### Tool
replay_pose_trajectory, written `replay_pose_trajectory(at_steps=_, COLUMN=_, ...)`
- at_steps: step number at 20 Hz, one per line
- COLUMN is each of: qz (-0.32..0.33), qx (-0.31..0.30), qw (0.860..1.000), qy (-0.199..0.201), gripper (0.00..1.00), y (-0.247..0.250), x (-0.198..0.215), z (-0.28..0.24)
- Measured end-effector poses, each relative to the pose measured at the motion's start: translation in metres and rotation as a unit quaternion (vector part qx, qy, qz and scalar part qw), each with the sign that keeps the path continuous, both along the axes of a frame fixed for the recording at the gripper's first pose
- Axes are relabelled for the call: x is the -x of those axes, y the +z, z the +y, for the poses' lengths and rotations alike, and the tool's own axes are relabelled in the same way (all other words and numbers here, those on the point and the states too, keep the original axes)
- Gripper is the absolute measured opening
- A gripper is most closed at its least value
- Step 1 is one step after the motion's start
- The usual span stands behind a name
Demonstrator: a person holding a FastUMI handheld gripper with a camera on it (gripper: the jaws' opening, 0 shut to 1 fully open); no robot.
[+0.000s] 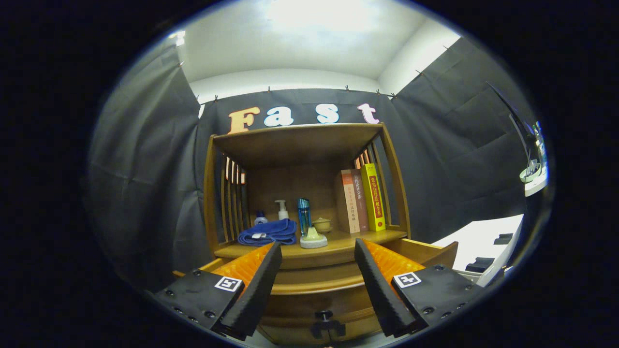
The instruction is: Pull open the drawer, take out the items inside it, and place them on the countertop above the cabinet.
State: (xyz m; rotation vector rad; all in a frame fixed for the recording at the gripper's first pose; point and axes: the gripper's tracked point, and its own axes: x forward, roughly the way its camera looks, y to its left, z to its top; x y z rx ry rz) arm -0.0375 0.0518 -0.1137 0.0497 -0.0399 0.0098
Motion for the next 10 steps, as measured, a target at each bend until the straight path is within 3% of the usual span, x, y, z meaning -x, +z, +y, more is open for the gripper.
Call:
replay_pose_trajectory(at_steps=3, qz=-0.018, qx=0.017, qw=1.000, qy=0.015, gripper=0.98, y=-0.017, x=0.004, z=0.006)
replay_pose_trajectory(at_steps=7, qz=0.015, qx=0.003, qw=0.999, qy=0.029, gripper=0.98, y=-0.052, x=0.005, z=0.011)
replay_pose_trajectory(at_steps=10, qz=0.016, qx=0.009, qw=1.000, qy=0.012, gripper=0.98, y=-0.062, x=-0.003, z=-0.002)
